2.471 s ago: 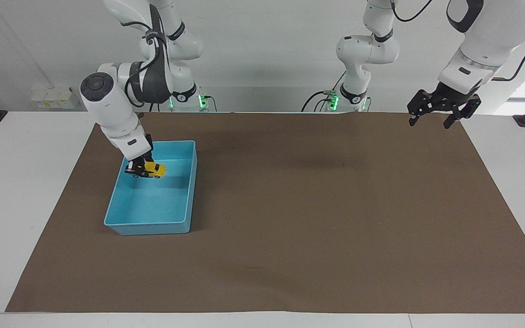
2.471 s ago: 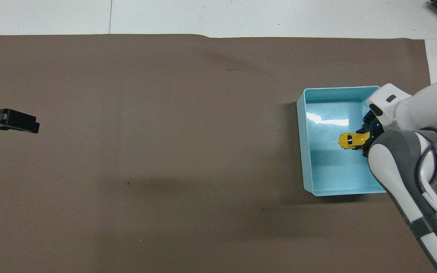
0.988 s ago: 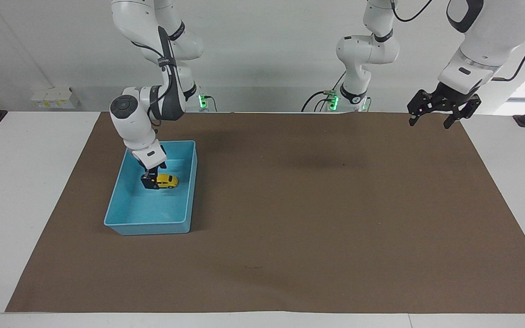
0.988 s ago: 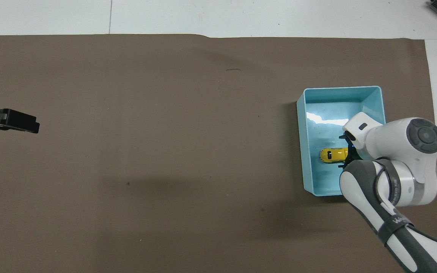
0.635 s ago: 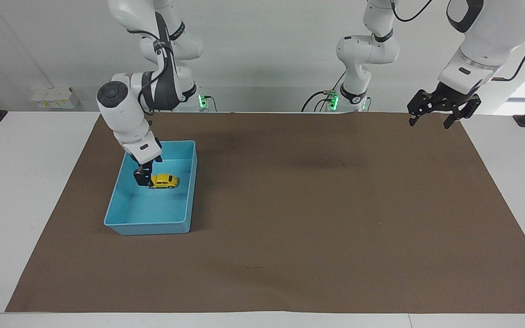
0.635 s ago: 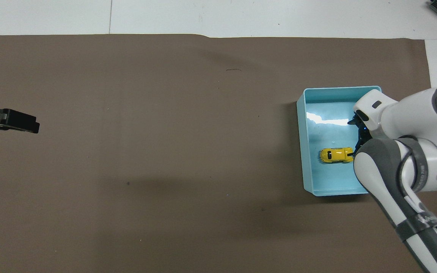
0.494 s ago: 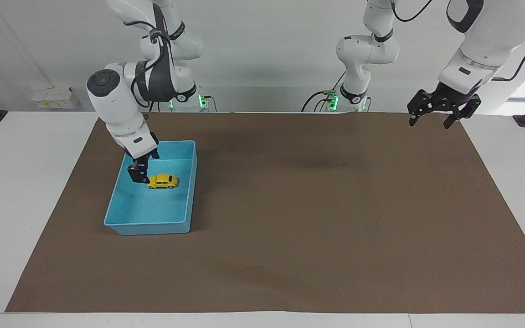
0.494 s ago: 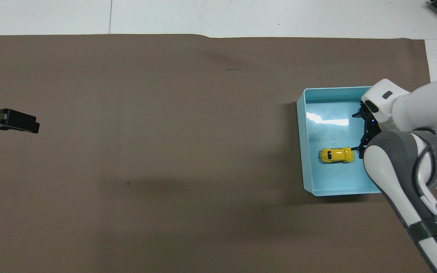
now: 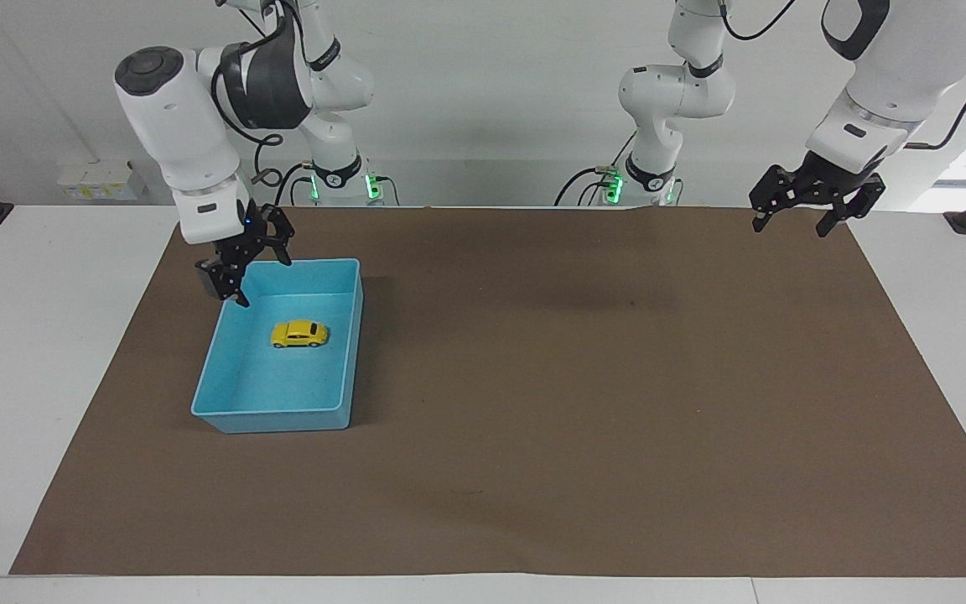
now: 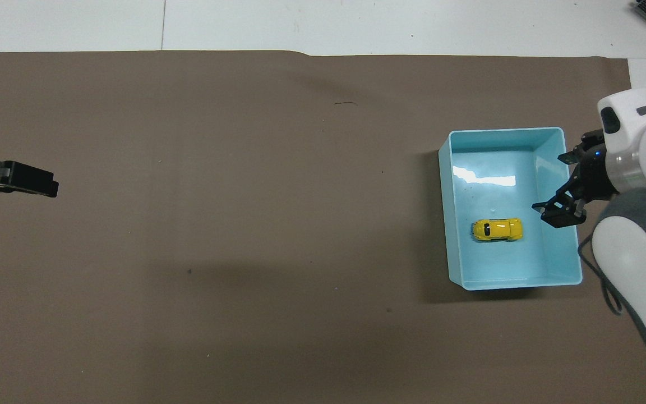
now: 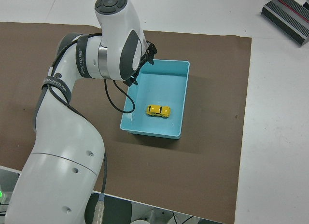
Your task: Wind up and store yellow beetle car
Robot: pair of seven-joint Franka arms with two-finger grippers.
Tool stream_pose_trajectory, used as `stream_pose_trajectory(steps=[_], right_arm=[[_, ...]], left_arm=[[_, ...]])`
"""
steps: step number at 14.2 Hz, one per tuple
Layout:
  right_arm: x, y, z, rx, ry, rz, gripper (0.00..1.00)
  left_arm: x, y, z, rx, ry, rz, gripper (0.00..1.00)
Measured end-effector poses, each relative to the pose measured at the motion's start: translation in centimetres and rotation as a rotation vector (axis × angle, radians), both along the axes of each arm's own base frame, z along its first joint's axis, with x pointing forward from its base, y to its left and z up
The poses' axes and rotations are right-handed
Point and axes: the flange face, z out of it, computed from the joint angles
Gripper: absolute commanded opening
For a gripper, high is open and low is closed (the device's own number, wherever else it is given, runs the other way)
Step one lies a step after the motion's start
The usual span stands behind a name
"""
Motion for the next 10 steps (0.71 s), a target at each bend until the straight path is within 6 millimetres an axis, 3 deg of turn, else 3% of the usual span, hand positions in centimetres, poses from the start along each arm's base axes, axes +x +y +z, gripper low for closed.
stream_pose_trajectory(steps=[4, 6, 10], right_arm=[[-2.6, 0.3, 4.1, 0.069, 0.051, -0.516, 1.00], [-2.7, 0.4, 4.2, 0.079, 0.077, -0.742, 1.00], [-2.7, -0.9, 3.7, 0.118, 0.136, -0.919, 1.00]], left_arm=[[0.0, 0.0, 0.0, 0.000, 0.000, 0.000, 1.00], [0.0, 0.0, 0.0, 0.000, 0.000, 0.000, 1.00], [0.0, 0.0, 0.0, 0.000, 0.000, 0.000, 1.00]])
